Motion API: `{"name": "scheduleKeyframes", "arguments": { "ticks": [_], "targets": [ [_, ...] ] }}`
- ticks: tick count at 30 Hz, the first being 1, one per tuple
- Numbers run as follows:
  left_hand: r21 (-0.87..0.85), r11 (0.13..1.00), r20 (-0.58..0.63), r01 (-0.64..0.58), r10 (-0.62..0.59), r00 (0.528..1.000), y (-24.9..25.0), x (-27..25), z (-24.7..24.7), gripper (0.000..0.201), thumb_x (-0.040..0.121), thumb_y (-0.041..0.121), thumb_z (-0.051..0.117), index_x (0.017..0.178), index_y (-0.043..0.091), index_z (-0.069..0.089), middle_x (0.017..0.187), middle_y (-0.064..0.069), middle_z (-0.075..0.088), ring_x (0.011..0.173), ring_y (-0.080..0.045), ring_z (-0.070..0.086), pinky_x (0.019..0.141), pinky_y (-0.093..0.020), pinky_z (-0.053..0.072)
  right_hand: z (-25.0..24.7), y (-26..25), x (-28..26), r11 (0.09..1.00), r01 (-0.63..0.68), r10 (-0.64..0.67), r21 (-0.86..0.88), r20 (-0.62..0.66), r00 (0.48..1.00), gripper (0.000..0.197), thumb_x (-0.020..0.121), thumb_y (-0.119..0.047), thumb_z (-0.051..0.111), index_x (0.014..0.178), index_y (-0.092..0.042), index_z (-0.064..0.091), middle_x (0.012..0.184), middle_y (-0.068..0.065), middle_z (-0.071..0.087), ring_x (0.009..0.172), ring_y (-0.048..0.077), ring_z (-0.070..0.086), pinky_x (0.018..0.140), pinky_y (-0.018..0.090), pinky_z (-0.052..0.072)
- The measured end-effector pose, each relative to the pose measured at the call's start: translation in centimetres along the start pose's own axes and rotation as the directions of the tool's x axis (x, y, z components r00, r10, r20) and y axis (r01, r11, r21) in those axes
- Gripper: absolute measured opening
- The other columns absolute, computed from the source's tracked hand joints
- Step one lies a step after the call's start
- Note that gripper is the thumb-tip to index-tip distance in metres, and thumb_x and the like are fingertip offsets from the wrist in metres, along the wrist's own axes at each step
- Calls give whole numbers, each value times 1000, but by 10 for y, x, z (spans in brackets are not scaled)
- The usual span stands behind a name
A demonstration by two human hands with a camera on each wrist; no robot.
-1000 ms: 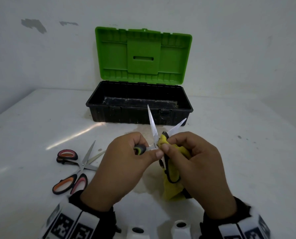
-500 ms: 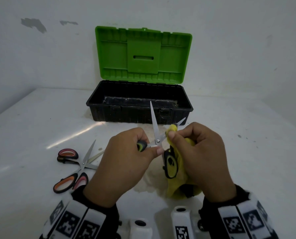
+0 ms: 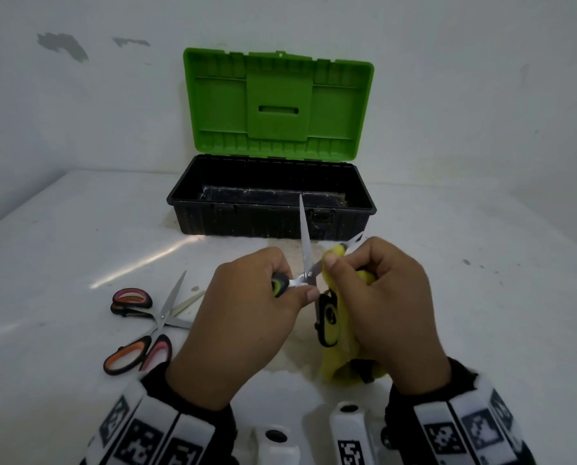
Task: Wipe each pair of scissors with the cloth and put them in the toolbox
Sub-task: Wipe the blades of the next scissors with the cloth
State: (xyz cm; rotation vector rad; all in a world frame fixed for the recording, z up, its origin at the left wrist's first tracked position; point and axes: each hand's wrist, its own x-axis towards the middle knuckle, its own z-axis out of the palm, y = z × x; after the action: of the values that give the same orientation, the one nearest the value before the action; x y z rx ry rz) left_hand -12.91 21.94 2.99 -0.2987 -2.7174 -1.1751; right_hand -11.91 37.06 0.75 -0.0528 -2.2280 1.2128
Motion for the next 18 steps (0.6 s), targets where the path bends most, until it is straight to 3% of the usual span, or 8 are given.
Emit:
{"name": "scheduleKeyframes", "arguments": {
  "ticks": [2, 6, 11, 15, 18],
  "targets": [
    [14, 1000, -7, 1, -1, 1000, 3, 0, 1, 32, 80, 49, 73, 71, 29, 50, 65, 10, 51, 57, -3, 46, 49, -14, 25, 0, 0, 2, 1000, 8, -8, 1, -43, 999, 24, 88, -24, 70, 68, -17, 61, 63, -4, 60, 67, 10, 55, 55, 10, 40],
    [18, 1000, 15, 4, -4, 1000, 0, 2, -1, 32, 79, 47, 74, 70, 29, 50, 67, 10, 51, 60, -4, 46, 50, -14, 26, 3, -5, -6, 1000, 15, -15, 1, 79, 997, 21, 88, -26, 69, 69, -20, 62, 62, -8, 59, 69, 8, 57, 58, 10, 42],
    [-16, 1000, -3, 11, -11, 1000, -1, -2, 2, 32, 78, 48, 74, 70, 28, 51, 66, 9, 52, 60, -5, 47, 51, -16, 27, -1, 0, 3, 1000, 2, -3, -24, -40, 999, 22, 89, -25, 69, 70, -17, 60, 63, -7, 58, 71, 7, 55, 58, 7, 40],
    [-37, 999, 1, 14, -14, 1000, -3, -3, -1, 31, 78, 47, 74, 69, 28, 51, 66, 9, 53, 60, -6, 48, 53, -17, 29, 2, -7, -6, 999, 26, -25, -22, 64, 998, 21, 88, -27, 69, 70, -21, 61, 63, -10, 58, 70, 5, 56, 59, 8, 42],
    [-72, 997, -12, 7, -8, 1000, -6, -4, 0, 32, 77, 48, 75, 68, 27, 53, 62, 8, 53, 60, -5, 51, 48, -15, 34, -2, -2, 4, 1000, 5, -5, -4, -31, 1000, 24, 89, -27, 69, 69, -18, 60, 62, -6, 58, 66, 9, 55, 55, 10, 40]
  ]
}}
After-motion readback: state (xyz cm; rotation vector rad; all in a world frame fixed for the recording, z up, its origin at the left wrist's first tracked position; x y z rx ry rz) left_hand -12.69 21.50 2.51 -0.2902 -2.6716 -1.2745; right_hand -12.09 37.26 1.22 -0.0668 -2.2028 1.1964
